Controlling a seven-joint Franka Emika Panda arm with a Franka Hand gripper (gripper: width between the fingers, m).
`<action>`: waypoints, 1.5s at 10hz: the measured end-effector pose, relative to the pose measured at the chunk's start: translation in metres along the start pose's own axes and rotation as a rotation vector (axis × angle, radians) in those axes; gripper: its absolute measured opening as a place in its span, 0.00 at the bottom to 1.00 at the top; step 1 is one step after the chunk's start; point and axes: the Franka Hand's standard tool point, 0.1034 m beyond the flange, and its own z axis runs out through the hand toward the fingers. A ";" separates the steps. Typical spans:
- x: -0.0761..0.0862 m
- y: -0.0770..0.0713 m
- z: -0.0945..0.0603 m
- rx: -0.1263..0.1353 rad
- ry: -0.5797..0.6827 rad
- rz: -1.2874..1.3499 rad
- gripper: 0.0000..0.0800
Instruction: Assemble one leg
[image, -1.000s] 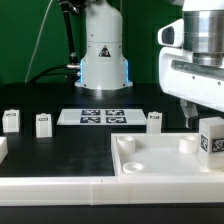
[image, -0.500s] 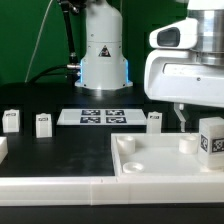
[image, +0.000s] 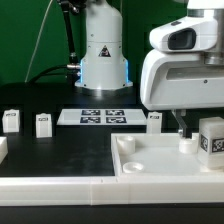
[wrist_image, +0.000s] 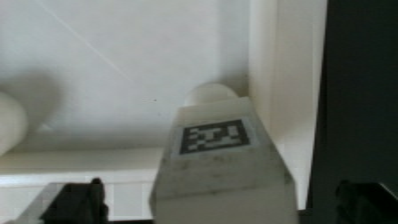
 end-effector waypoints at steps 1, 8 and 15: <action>0.000 0.001 0.000 -0.002 0.000 -0.048 0.81; -0.002 -0.001 0.001 0.007 -0.005 0.297 0.36; -0.002 -0.001 0.002 0.013 0.011 1.068 0.36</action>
Offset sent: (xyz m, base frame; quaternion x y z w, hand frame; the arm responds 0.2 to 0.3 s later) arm 0.0000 0.0000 0.0000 0.0000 0.0000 0.0000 1.0000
